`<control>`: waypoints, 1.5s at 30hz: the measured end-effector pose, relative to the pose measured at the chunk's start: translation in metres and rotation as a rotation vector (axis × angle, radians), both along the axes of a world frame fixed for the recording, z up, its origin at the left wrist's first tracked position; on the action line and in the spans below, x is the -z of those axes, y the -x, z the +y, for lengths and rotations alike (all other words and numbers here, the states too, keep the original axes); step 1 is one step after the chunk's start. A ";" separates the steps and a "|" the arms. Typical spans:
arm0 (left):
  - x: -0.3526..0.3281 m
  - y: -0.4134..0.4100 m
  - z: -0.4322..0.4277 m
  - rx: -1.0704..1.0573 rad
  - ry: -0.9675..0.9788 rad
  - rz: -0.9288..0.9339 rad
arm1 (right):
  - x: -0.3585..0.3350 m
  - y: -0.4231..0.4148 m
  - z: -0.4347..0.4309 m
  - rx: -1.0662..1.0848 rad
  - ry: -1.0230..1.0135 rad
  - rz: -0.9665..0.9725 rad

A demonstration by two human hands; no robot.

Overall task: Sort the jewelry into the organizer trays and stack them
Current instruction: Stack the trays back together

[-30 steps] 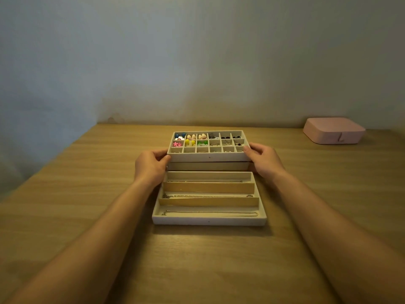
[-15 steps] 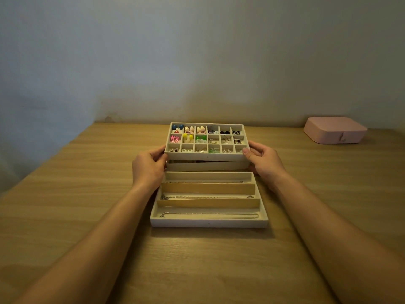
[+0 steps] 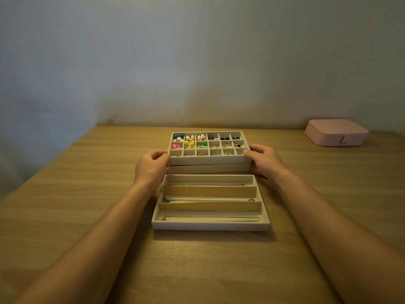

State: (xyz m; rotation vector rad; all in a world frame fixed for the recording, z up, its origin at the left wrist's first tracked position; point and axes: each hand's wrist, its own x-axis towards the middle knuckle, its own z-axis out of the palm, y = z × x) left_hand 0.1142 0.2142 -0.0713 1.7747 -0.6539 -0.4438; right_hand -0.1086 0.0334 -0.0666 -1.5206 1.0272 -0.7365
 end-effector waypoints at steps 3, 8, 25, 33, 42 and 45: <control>-0.007 0.001 -0.016 0.011 -0.053 0.124 | -0.002 -0.007 0.002 -0.012 -0.001 0.059; -0.016 0.003 -0.023 -0.024 -0.021 0.236 | -0.008 -0.015 0.006 0.003 0.041 0.127; -0.020 0.006 -0.007 -0.100 -0.104 0.162 | -0.002 -0.010 0.020 0.006 0.035 0.118; -0.019 0.004 -0.015 -0.137 -0.126 0.113 | -0.012 -0.015 0.014 0.078 0.072 0.113; -0.056 0.039 0.033 -0.105 0.008 0.038 | -0.047 0.023 0.058 0.048 0.118 -0.049; -0.056 0.055 0.053 -0.074 0.004 0.036 | -0.038 0.043 0.080 0.042 0.085 -0.047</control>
